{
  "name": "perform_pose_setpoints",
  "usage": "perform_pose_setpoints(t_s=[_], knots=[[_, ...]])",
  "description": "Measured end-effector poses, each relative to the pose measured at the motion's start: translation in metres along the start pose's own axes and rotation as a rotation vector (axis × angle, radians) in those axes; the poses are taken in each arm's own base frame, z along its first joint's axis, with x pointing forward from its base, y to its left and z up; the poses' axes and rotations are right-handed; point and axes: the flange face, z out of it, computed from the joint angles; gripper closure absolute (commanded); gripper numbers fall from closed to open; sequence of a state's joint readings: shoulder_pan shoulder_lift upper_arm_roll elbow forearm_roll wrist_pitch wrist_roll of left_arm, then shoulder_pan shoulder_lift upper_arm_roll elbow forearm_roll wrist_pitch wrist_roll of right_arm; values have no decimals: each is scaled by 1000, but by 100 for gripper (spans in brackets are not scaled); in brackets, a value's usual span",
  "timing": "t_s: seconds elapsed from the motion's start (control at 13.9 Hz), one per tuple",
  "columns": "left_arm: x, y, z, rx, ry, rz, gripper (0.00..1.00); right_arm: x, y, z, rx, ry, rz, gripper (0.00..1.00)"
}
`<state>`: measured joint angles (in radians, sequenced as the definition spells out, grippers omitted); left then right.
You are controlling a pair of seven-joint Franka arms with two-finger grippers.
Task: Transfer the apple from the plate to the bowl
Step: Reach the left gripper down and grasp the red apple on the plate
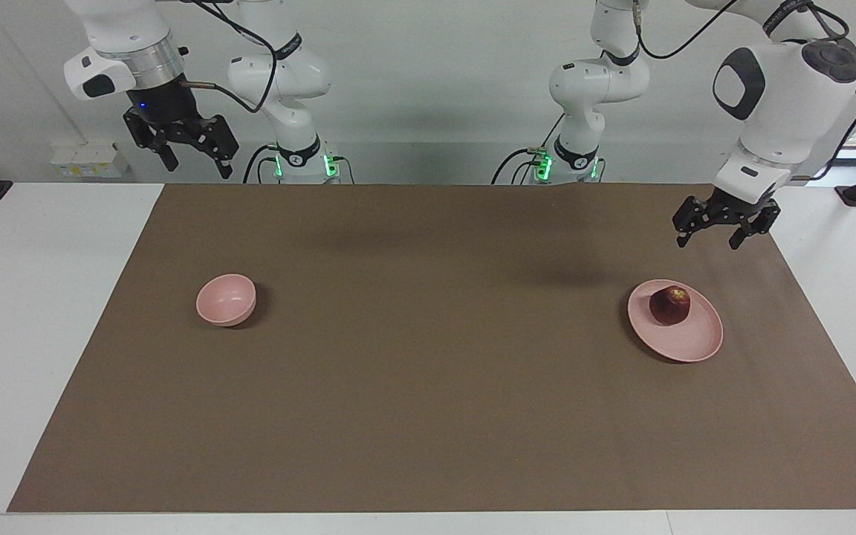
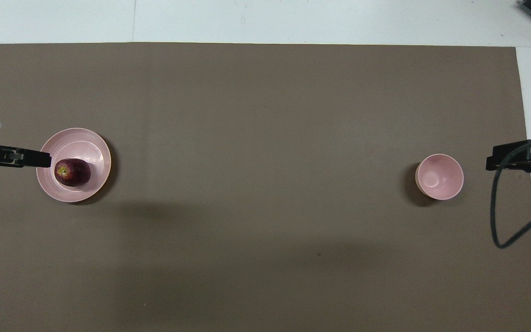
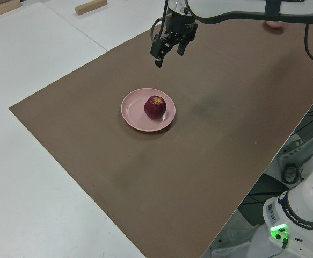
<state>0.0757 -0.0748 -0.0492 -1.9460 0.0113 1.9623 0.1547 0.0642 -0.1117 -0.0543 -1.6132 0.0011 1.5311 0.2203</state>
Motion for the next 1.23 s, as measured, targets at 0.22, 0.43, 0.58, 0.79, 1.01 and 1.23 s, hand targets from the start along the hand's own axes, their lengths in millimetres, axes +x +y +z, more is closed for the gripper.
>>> perform_pose_setpoints(t_s=[0.22, 0.43, 0.58, 0.79, 1.01, 1.23], knots=[[0, -6, 38, 1, 11, -10, 0, 6, -16, 10, 30, 21, -21, 0], [-3, -8, 76, 1, 25, -15, 0, 30, -37, 50, 85, 35, -29, 0], [-4, -10, 105, 2, 38, -20, 0, 45, -57, 85, 96, 24, -44, 0], [-2, -12, 144, -2, 36, -22, 0, 67, -93, 141, 130, 14, -31, 0], [-7, -13, 170, -2, 45, -27, 0, 79, -126, 189, 183, 8, 17, 0], [-15, -14, 187, -4, 38, -32, 0, 80, -143, 211, 223, 1, 68, 0]])
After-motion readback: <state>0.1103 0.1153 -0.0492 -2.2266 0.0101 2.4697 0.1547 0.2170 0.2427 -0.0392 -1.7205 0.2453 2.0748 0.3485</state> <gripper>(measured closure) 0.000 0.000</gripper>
